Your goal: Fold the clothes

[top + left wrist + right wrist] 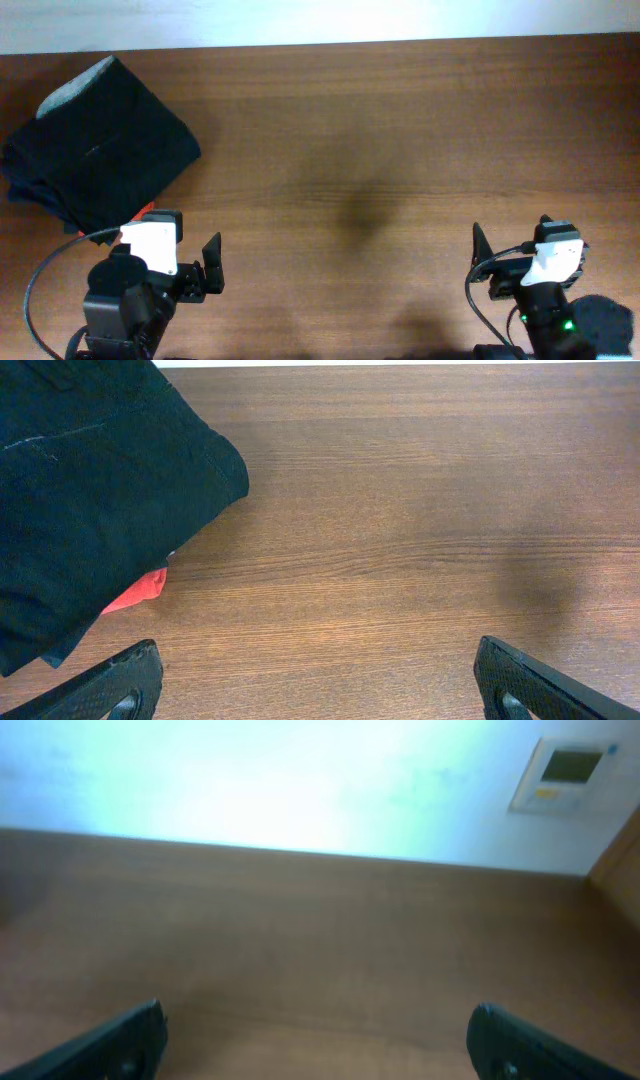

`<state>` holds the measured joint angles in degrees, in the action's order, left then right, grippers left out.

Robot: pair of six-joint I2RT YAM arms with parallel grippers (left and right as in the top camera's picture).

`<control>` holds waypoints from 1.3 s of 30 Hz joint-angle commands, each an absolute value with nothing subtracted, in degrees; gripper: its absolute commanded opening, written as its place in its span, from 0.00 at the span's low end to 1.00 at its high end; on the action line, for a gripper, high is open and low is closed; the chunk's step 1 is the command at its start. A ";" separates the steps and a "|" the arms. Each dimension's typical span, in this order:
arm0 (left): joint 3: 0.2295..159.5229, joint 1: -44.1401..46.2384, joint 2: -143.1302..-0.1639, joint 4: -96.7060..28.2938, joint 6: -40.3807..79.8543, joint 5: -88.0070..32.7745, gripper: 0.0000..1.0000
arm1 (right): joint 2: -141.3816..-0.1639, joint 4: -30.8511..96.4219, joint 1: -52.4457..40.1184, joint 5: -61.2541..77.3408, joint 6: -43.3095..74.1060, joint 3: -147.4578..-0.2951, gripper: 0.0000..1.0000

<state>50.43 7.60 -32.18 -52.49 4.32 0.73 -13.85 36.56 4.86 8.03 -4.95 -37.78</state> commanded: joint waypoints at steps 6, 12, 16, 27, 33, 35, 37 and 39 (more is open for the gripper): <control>49.95 7.51 -31.97 -52.34 4.69 1.32 0.99 | -1.10 16.82 4.45 10.09 -5.37 -17.12 0.99; 49.95 7.51 -31.97 -52.34 4.69 1.32 0.99 | -0.19 7.03 3.73 9.63 -7.44 -8.71 0.99; 49.95 7.51 -31.97 -52.34 4.69 1.32 0.99 | -0.19 3.38 2.13 9.63 -11.84 -3.75 0.99; 49.95 7.51 -31.97 -52.34 4.69 1.32 0.99 | -0.19 3.79 1.89 6.83 -11.79 -0.32 0.99; 49.95 7.51 -31.97 -52.34 4.69 1.32 0.99 | -0.19 3.79 1.89 6.81 -11.79 -0.32 0.99; 49.95 7.51 -31.97 -52.34 4.69 1.32 0.99 | -0.19 3.81 1.89 4.19 -11.40 -0.32 0.99; 49.95 7.51 -31.97 -52.34 4.69 1.32 0.99 | -0.19 3.84 1.89 2.68 -9.80 -0.32 0.99; 49.95 7.51 -31.97 -52.34 4.69 1.32 0.99 | -0.19 4.25 1.89 2.61 -9.34 -0.32 0.99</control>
